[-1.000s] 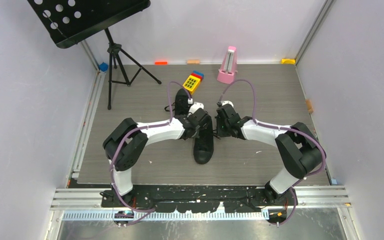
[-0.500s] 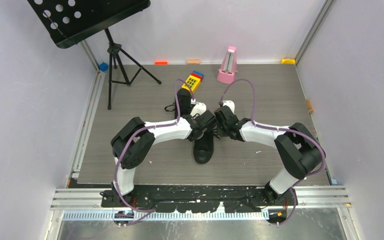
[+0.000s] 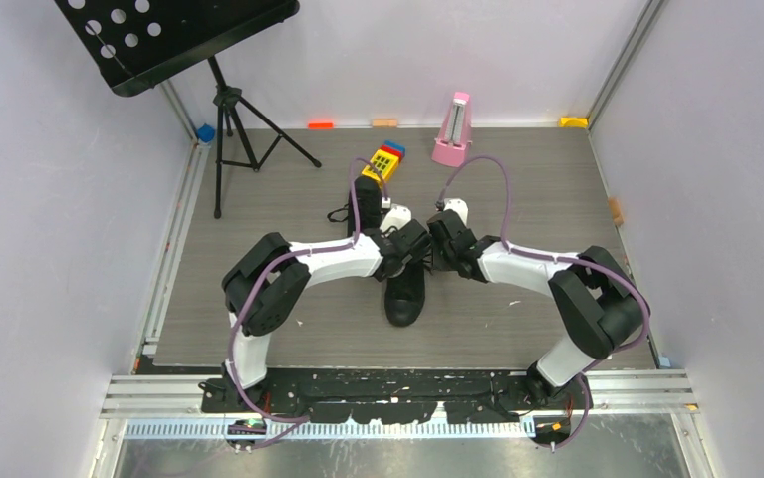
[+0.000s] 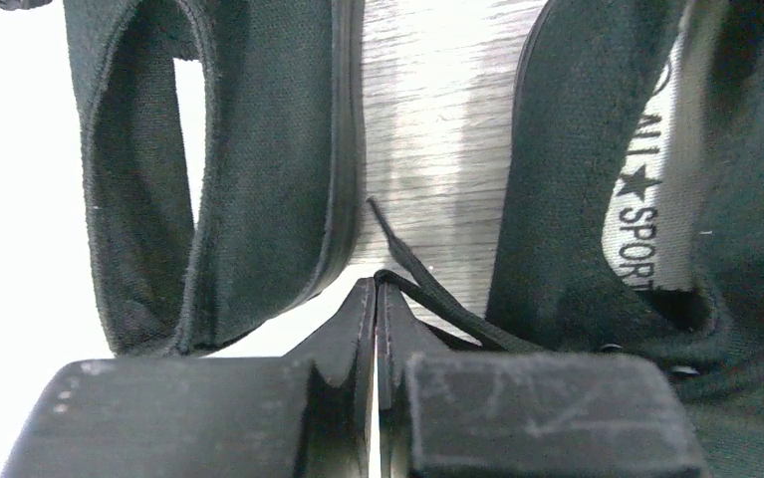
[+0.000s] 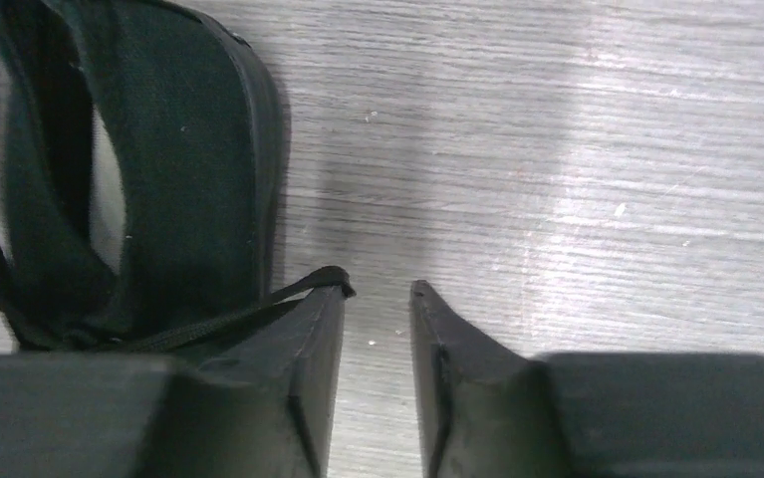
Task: Tie the shoes
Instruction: Tie the shoelace on the shoe, then reset both arms
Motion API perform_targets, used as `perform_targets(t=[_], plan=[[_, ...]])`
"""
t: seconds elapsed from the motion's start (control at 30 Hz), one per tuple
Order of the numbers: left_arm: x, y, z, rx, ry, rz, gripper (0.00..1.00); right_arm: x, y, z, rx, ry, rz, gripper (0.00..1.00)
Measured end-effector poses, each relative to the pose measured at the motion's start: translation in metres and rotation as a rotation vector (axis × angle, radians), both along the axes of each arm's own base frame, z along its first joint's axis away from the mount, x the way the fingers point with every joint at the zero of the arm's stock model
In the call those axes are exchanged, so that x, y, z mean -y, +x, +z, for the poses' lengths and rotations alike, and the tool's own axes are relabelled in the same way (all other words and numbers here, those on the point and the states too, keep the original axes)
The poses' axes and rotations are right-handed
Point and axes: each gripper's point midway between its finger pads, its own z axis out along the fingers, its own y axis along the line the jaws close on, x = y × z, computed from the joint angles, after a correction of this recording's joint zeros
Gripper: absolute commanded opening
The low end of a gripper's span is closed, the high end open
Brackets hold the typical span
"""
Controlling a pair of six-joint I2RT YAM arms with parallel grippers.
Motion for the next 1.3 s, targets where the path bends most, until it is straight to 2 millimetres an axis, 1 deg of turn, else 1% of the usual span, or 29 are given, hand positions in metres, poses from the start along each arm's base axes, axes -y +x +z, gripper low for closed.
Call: perform_targets(t=[0.03,0.07,0.13,0.17,0.23,0.3,0.33,0.4,0.43,0.47,0.53,0.6,0.63,0.73,0.8,0.83,0.87,0.9,0.93,0.97,1.0,1.07,1.1,1.13,1.23,1.3], plan=[[-0.001,0.000,0.001,-0.005,0.007,-0.008,0.16,-0.002,-0.001,0.002,-0.003,0.007,0.014,0.72],[-0.003,-0.001,0.002,-0.012,0.017,-0.018,0.30,-0.003,-0.002,0.005,-0.004,0.019,0.020,0.82],[-0.006,-0.001,0.010,-0.029,0.032,-0.041,0.54,-0.003,-0.005,0.018,0.001,0.043,0.043,0.84],[-0.007,-0.001,0.018,-0.033,0.028,-0.051,0.63,-0.003,-0.006,0.029,0.017,0.065,0.051,0.84],[-0.009,0.003,0.042,-0.027,-0.004,-0.068,0.78,-0.006,-0.006,0.060,0.062,0.120,0.065,0.85],[-0.011,0.006,0.072,-0.009,-0.064,-0.075,0.86,-0.009,-0.002,0.100,0.116,0.188,0.079,0.85],[-0.014,0.009,0.091,0.009,-0.104,-0.077,0.89,-0.012,0.001,0.119,0.134,0.222,0.091,0.85],[-0.021,0.011,0.126,0.051,-0.185,-0.075,0.95,-0.017,0.006,0.150,0.161,0.303,0.119,0.85],[-0.025,0.011,0.139,0.067,-0.216,-0.075,0.98,-0.017,0.008,0.162,0.170,0.347,0.127,0.85],[-0.030,0.011,0.154,0.087,-0.260,-0.076,0.99,-0.015,0.009,0.169,0.173,0.387,0.126,0.86],[-0.043,0.008,0.172,0.116,-0.311,-0.076,1.00,-0.001,0.009,0.176,0.180,0.445,0.095,0.86],[-0.061,0.001,0.181,0.143,-0.337,-0.067,1.00,0.018,0.006,0.178,0.205,0.453,0.053,0.86],[-0.070,-0.002,0.181,0.154,-0.337,-0.059,1.00,0.029,0.003,0.179,0.225,0.443,0.030,0.86],[-0.116,-0.010,0.175,0.221,-0.302,0.016,1.00,0.058,-0.002,0.190,0.317,0.381,-0.033,0.87],[-0.151,-0.011,0.165,0.281,-0.271,0.084,1.00,0.083,-0.003,0.199,0.391,0.330,-0.100,0.87],[-0.170,-0.012,0.158,0.306,-0.245,0.124,1.00,0.095,-0.002,0.200,0.417,0.307,-0.139,0.88],[-0.184,-0.013,0.151,0.322,-0.227,0.153,1.00,0.111,0.000,0.201,0.449,0.278,-0.192,0.88],[-0.202,-0.013,0.143,0.348,-0.193,0.193,1.00,0.126,0.002,0.199,0.475,0.253,-0.240,0.89],[-0.213,-0.012,0.136,0.361,-0.163,0.215,1.00,0.139,0.003,0.194,0.497,0.221,-0.278,0.91],[-0.222,-0.010,0.127,0.380,-0.133,0.228,1.00,0.149,0.002,0.186,0.508,0.188,-0.301,0.94],[-0.227,-0.009,0.116,0.393,-0.107,0.230,1.00,0.156,0.001,0.175,0.512,0.153,-0.306,0.96],[-0.236,-0.006,0.094,0.398,-0.062,0.230,1.00,0.162,-0.002,0.154,0.490,0.100,-0.290,0.96],[-0.242,-0.004,0.079,0.402,-0.044,0.230,1.00,0.165,-0.003,0.143,0.470,0.074,-0.281,0.96],[-0.248,-0.004,0.066,0.398,-0.023,0.235,1.00,0.167,-0.002,0.136,0.455,0.051,-0.275,0.96],[-0.268,-0.003,0.040,0.421,0.015,0.261,1.00,0.177,0.011,0.126,0.463,0.002,-0.294,0.96],[-0.279,-0.003,0.029,0.448,0.011,0.277,1.00,0.186,0.018,0.111,0.470,-0.019,-0.322,0.96]])
